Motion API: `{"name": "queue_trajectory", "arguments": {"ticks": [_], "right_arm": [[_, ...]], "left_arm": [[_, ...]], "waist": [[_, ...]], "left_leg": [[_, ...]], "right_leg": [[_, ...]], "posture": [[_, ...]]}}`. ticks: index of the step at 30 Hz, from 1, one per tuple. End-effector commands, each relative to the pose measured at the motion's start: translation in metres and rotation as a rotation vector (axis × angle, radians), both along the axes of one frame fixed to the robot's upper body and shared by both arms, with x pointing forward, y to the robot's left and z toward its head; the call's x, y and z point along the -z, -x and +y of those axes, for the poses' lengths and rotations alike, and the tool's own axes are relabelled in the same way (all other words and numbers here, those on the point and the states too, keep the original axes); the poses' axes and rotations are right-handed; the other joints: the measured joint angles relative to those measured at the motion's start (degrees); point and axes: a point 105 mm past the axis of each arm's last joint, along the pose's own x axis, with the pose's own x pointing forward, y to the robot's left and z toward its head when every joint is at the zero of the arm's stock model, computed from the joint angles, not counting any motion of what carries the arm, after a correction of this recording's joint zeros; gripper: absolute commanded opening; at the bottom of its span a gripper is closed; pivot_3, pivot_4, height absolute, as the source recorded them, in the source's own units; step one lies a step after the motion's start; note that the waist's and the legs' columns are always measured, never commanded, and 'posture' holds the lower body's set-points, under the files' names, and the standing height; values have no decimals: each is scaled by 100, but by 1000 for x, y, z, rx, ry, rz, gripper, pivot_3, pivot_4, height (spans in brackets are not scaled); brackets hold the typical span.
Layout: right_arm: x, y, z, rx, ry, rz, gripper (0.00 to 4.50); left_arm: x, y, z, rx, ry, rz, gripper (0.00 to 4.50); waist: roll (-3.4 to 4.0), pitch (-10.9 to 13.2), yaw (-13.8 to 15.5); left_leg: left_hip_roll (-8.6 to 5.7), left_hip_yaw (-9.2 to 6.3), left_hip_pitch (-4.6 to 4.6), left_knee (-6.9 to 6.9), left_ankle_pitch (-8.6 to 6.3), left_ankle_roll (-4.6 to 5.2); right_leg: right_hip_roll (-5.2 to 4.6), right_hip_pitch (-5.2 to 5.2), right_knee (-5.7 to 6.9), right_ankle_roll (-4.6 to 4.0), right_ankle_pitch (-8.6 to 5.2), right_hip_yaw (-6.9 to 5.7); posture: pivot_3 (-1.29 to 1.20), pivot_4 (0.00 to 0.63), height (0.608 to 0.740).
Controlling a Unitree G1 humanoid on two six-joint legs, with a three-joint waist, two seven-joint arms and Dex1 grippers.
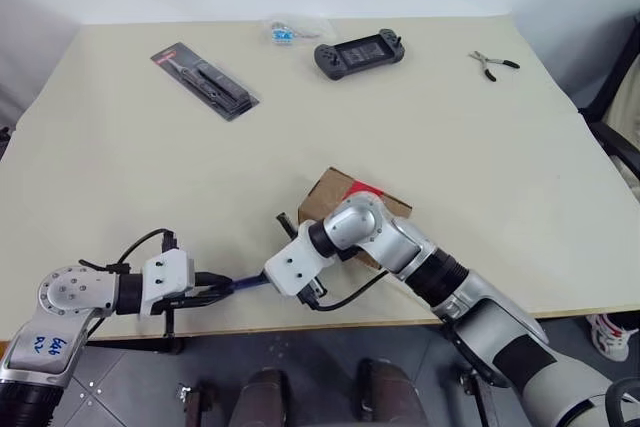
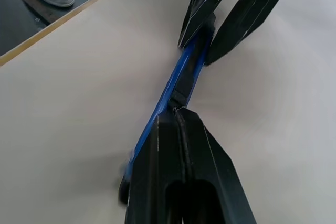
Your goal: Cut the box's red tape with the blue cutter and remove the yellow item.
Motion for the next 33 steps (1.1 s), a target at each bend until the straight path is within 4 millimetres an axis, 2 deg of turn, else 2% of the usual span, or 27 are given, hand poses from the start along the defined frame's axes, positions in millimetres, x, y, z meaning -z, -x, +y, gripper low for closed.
{"name": "queue_trajectory", "arguments": {"ticks": [1, 6, 9, 11, 14, 18, 23, 25, 28, 33], "right_arm": [[-10, 3, 7, 6, -61, 21, 18], [-18, 5, 3, 27, -84, 75, 18], [-48, 7, 1, 102, -191, 228, 18], [-59, 8, -2, 127, -223, 271, 18], [-89, 2, -29, 216, -273, 426, 593], [-121, -12, -54, 339, -342, 523, 2035], [-147, -26, -66, 429, -440, 583, 3816], [-158, -30, -72, 463, -460, 679, 4472], [-172, -46, -82, 571, -486, 761, 4472], [-173, -61, -83, 686, -452, 846, 4472]], "left_arm": [[0, 0, -3, 10, 4, -9, 455], [2, 1, -4, 9, 8, -10, 455], [-2, -6, 0, -38, 17, -69, 455], [-3, -9, 3, -53, 8, -97, 455], [-16, -21, 11, -141, 59, -231, 455], [-35, -37, 19, -232, 111, -395, 455], [-51, -46, 20, -270, 168, -538, 455], [-59, -48, 17, -257, 204, -597, 455], [-73, -62, 2, -238, 244, -723, 455], [-83, -76, -31, -170, 344, -840, 455]], "waist": [[0, 0, 3], [0, 0, 1], [0, 0, 9], [0, 0, 9], [0, 0, 19], [-3, -2, 24], [-4, -2, -16], [-4, -2, -14], [-4, -2, 17], [-18, -10, 8]], "left_leg": [[0, 0, 0, 0, 0, 0], [0, 0, -1, 0, 0, 0], [0, -2, -2, 0, 0, 0], [0, -2, -3, 2, 0, 0], [0, -2, -2, 2, 0, 0], [-2, -4, -8, 8, -2, 3], [0, -1, -4, -1, -1, 2], [-1, 0, -5, -4, -1, 2], [-2, 0, -8, 1, -1, 2], [-5, -2, -11, 9, -1, 4]], "right_leg": [[0, 0, 0, 0, 0, 0], [0, 0, 0, 0, 0, 0], [0, 0, -1, 0, 0, 0], [0, 0, -1, 0, 0, 0], [0, 0, 0, 0, 0, 0], [-1, 0, -3, 0, 1, -1], [-1, -1, -2, 0, 1, -1], [-1, -2, -5, 0, 1, -2], [-2, -2, -7, 1, 2, -2], [-4, 3, -9, 5, 6, -4]], "posture": [[0, 150, 740], [0, 150, 740], [0, 150, 740], [0, 150, 740], [0, 150, 740], [0, 150, 740], [0, 150, 740], [0, 150, 740], [0, 150, 740], [0, 150, 740]]}}
